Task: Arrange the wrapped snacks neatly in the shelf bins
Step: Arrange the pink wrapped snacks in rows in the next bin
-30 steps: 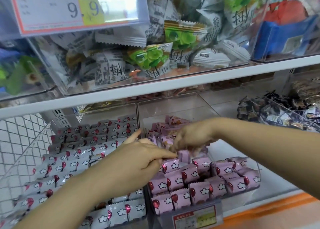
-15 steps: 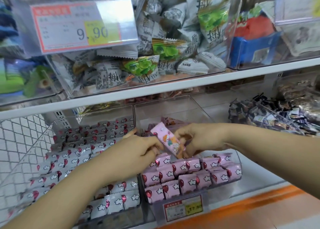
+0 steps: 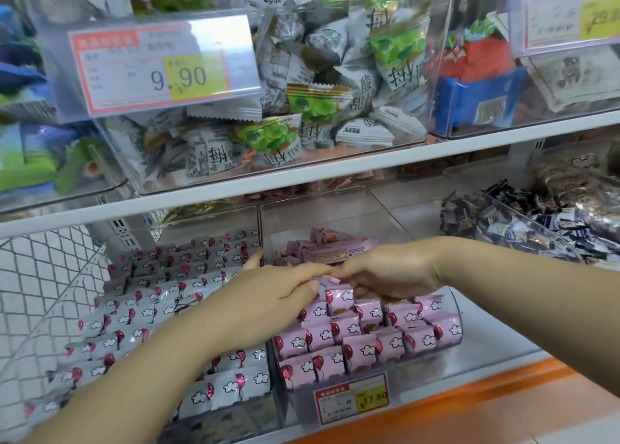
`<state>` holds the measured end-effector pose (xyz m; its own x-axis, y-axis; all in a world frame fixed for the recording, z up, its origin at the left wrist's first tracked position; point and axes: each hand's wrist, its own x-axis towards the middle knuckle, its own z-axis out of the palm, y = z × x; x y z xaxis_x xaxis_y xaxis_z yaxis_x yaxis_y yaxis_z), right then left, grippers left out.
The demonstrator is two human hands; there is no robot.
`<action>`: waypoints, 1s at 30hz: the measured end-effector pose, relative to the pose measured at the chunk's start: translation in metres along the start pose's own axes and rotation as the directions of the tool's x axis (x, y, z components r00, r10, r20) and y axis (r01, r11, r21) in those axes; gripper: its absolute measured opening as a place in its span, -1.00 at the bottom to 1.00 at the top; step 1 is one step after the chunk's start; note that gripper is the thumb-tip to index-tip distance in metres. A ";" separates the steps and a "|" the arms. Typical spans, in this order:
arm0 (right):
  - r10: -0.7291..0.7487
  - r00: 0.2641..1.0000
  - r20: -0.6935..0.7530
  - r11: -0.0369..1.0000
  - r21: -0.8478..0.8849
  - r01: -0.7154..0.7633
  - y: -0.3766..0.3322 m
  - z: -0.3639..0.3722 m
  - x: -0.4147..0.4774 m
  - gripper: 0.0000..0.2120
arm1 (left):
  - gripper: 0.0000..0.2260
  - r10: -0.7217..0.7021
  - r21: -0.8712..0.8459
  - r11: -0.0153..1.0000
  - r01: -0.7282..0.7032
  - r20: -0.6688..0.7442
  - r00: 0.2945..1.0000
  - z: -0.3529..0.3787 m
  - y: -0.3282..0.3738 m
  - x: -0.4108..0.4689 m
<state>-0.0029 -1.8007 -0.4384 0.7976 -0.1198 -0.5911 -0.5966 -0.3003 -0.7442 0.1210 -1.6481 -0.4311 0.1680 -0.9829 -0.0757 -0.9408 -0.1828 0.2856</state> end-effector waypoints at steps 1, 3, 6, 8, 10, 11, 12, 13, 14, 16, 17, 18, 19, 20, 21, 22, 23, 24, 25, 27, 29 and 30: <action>0.007 1.000 -0.007 1.000 -0.005 -0.007 0.002 0.000 0.005 -0.57 | -0.66 0.015 0.048 0.999 -0.016 0.017 1.000 0.001 0.001 0.001; 0.020 0.999 -0.043 1.000 0.018 -0.020 0.005 0.001 0.013 -0.68 | -0.66 0.028 0.129 0.991 -0.032 0.036 0.999 0.004 0.002 0.002; 0.053 0.997 -0.060 0.994 0.103 -0.047 0.006 0.001 0.013 -0.79 | -0.69 0.018 0.101 0.995 -0.023 0.054 0.998 0.004 0.002 0.002; 0.037 0.998 -0.045 0.994 0.109 -0.031 0.007 -0.001 0.011 -0.72 | -0.72 -0.014 0.097 0.995 0.007 0.078 0.997 0.002 0.003 0.005; 0.032 0.998 -0.049 0.995 0.101 -0.027 0.005 -0.002 0.010 -0.72 | -0.71 -0.050 0.122 0.992 0.035 0.116 0.992 -0.002 0.006 0.011; 0.038 0.997 -0.060 0.995 0.094 -0.033 0.003 -0.001 0.008 -0.75 | -0.70 -0.058 0.135 0.990 0.040 0.132 0.990 -0.003 0.008 0.014; 0.042 0.997 -0.065 0.996 0.083 -0.036 0.003 -0.001 0.006 -0.78 | -0.69 -0.063 0.148 0.988 0.041 0.146 0.987 -0.003 0.009 0.016; 0.049 0.996 -0.073 0.995 0.087 -0.043 0.001 -0.001 0.005 -0.80 | -0.67 -0.067 0.160 0.986 0.041 0.158 0.985 -0.003 0.009 0.018; 0.057 0.995 -0.087 0.994 0.096 -0.049 0.000 -0.002 0.004 -0.78 | -0.67 -0.068 0.169 0.985 0.040 0.163 0.984 -0.002 0.008 0.020; 0.038 0.987 -0.157 0.998 0.063 -0.028 -0.004 -0.010 0.004 -0.71 | -0.68 -0.059 0.180 0.983 0.030 0.155 0.986 0.000 0.006 0.019; -0.012 0.973 -0.232 0.999 -0.032 0.005 -0.006 -0.015 0.006 -0.69 | -0.68 -0.053 0.181 0.983 0.026 0.147 0.988 0.000 0.006 0.019; -0.084 0.941 -0.328 0.979 -0.205 0.016 -0.008 -0.021 0.008 -0.68 | -0.69 -0.052 0.183 0.983 0.026 0.140 0.989 0.001 0.006 0.018; -0.172 0.894 -0.413 0.911 -0.411 -0.015 -0.010 -0.028 0.012 -0.66 | -0.69 -0.052 0.187 0.982 0.026 0.133 0.990 0.001 0.006 0.018; -0.253 0.850 -0.462 0.811 -0.581 -0.075 -0.012 -0.033 0.016 -0.64 | -0.70 -0.050 0.190 0.981 0.026 0.123 0.991 0.001 0.006 0.018; -0.289 0.829 -0.479 0.726 -0.674 -0.136 -0.013 -0.035 0.021 -0.62 | -0.70 -0.049 0.192 0.981 0.026 0.117 0.992 0.002 0.005 0.018; -0.290 0.828 -0.480 0.667 -0.722 -0.185 -0.012 -0.037 0.027 -0.62 | -0.71 -0.049 0.191 0.981 0.026 0.115 0.992 0.003 0.005 0.019; -0.262 0.842 -0.471 0.622 -0.750 -0.226 -0.011 -0.037 0.033 -0.64 | -0.71 -0.049 0.188 0.982 0.027 0.116 0.992 0.003 0.005 0.019; -0.227 0.856 -0.464 0.584 -0.768 -0.262 -0.010 -0.036 0.039 -0.68 | -0.71 -0.050 0.182 0.983 0.027 0.121 0.991 0.003 0.004 0.019; -0.196 0.863 -0.465 0.554 -0.779 -0.294 -0.008 -0.035 0.045 -0.73 | -0.71 -0.047 0.176 0.984 0.024 0.129 0.991 0.004 0.004 0.019; -0.184 0.861 -0.474 0.502 -0.799 -0.332 -0.005 -0.032 0.051 -0.77 | -0.70 -0.041 0.168 0.986 0.017 0.140 0.989 0.003 0.004 0.018; -0.194 0.867 -0.459 0.501 -0.806 -0.315 -0.004 -0.029 0.055 -0.77 | -0.69 -0.046 0.164 0.986 0.023 0.137 0.989 0.003 0.005 0.018; -0.184 0.881 -0.435 0.508 -0.810 -0.294 -0.004 -0.028 0.058 -0.76 | -0.68 -0.051 0.166 0.986 0.028 0.137 0.989 0.003 0.004 0.018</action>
<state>0.0478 -1.8333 -0.4610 0.8514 -0.4621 -0.2483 -0.4657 -0.8837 0.0478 0.1191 -1.6663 -0.4344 0.1741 -0.9598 -0.2203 -0.9715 -0.2040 0.1210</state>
